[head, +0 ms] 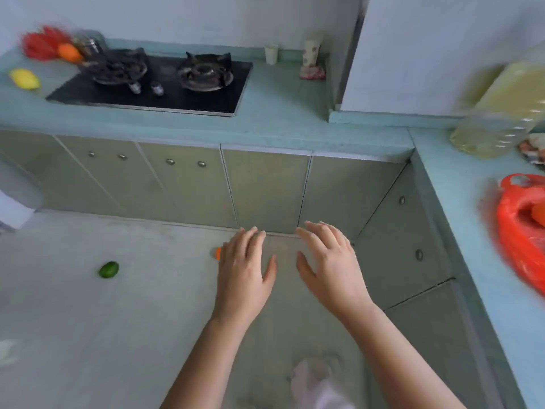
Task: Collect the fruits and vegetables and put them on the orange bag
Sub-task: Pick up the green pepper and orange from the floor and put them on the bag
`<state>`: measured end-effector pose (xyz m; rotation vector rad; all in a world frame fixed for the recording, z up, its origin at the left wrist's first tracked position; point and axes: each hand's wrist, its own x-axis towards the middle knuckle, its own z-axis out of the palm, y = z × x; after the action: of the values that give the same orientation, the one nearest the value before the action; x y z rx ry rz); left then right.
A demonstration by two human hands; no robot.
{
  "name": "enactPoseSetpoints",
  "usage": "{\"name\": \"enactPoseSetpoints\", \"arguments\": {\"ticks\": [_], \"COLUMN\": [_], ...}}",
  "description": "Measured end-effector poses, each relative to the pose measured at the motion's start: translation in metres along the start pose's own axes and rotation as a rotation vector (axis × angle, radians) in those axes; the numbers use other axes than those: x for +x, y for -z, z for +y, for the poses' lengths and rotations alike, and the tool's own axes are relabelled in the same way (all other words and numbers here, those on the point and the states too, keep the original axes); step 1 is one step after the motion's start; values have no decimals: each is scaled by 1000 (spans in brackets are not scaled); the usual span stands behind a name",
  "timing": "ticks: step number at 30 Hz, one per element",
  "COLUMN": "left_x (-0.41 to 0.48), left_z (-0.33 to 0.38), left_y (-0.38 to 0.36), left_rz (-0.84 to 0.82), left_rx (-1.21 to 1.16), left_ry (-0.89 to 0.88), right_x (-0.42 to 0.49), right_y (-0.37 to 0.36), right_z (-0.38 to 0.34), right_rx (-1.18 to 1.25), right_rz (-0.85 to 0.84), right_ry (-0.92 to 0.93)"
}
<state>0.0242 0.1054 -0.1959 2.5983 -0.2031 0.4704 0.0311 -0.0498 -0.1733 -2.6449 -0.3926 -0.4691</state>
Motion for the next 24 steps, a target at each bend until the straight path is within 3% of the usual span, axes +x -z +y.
{"name": "enactPoseSetpoints", "arguments": {"ticks": [12, 21, 24], "left_x": [-99, -123, -111], "left_z": [-124, -219, -254], "left_y": [87, 121, 126], "left_rz": [194, 165, 146], "left_rx": [102, 214, 236], "left_ry": [342, 612, 628], "right_x": [6, 43, 66], "right_y": [-76, -161, -191], "right_z": [-150, -232, -248], "right_rx": [157, 251, 254], "right_rz": [-208, -322, -327], "right_ry": [267, 427, 430]}}
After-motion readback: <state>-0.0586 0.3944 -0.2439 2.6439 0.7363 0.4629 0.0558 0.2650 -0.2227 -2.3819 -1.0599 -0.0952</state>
